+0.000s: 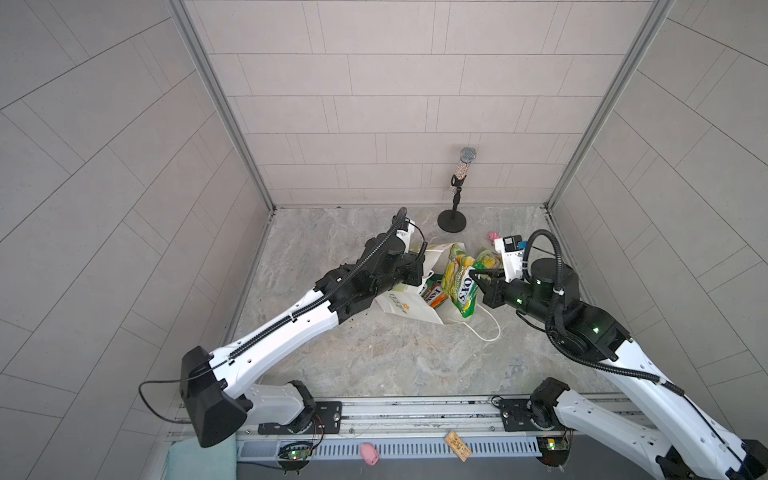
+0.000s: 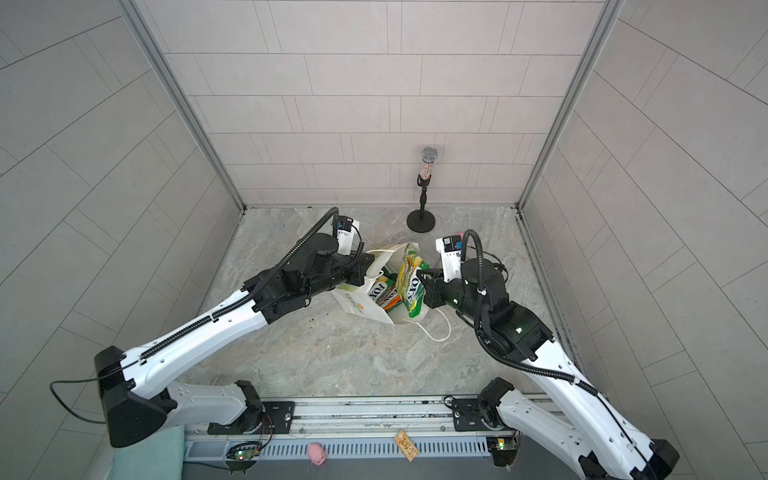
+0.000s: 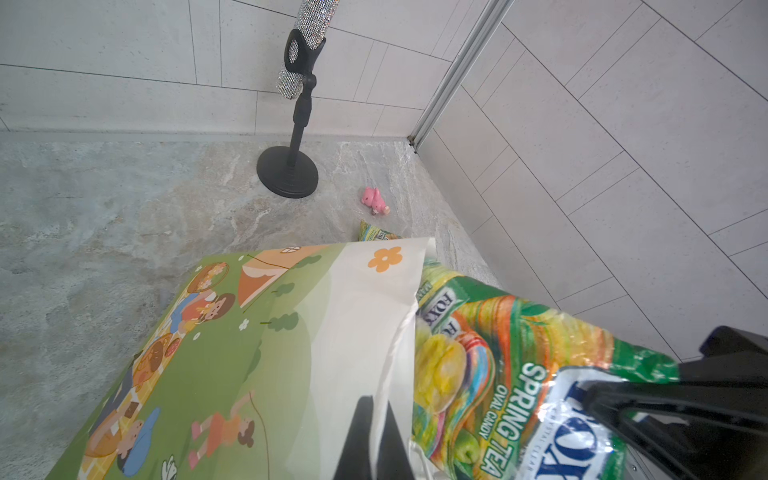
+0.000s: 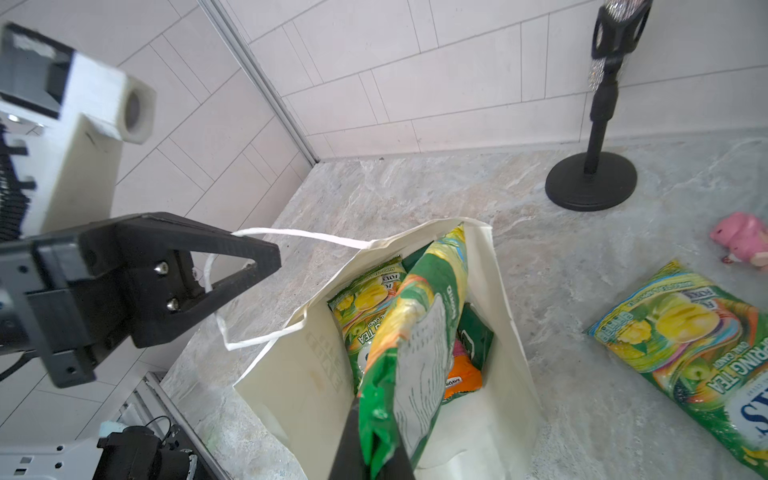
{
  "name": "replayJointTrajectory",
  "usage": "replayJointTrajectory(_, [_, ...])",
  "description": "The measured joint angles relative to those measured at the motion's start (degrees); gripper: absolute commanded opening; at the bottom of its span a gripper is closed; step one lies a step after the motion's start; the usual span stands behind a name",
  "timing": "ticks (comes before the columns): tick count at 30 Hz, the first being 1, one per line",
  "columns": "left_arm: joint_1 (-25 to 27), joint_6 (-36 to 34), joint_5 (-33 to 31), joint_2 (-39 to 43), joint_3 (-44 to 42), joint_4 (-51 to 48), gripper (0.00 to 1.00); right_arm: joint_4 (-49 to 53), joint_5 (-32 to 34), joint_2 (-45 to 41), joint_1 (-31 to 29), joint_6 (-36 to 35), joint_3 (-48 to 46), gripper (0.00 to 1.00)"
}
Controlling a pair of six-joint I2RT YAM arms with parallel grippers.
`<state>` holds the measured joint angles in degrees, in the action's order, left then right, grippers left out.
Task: Take the snacks out of the paper bag
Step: 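Pull the green packet out of the bag with the right gripper, then carry the green packet past the first packet, farther from the robot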
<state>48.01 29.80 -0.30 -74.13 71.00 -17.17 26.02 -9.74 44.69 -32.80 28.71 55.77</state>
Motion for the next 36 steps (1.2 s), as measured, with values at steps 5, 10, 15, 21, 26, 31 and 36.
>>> replayJointTrajectory(5, [0.0,0.0,0.0,0.0,0.0,0.0,0.00,1.3,2.4,-2.4,1.1,-1.4,0.6,0.00])
replayJointTrajectory(10, [0.0,0.0,0.2,0.0,0.0,0.0,0.00,2.2,5.4,-4.8,1.7,-2.2,0.6,0.00])
replayJointTrajectory(15, [0.0,0.0,0.3,0.0,-0.1,0.0,0.00,3.4,10.1,-7.3,2.0,-2.9,0.6,0.00])
replayJointTrajectory(21, [0.0,0.0,0.3,0.1,-0.3,0.0,0.00,5.7,17.6,-9.7,2.5,-3.0,0.6,0.00])
replayJointTrajectory(26, [0.0,0.0,0.4,0.6,-0.5,0.1,0.00,8.2,24.1,-10.1,3.6,-2.8,0.9,0.00])
replayJointTrajectory(31, [0.0,0.0,0.5,0.7,-0.6,0.2,0.00,9.2,26.3,-6.4,8.6,-2.8,1.0,0.00])
replayJointTrajectory(36, [0.0,0.0,0.9,0.8,-1.0,0.2,0.00,6.7,22.3,-2.1,19.8,-2.3,-0.8,0.00])
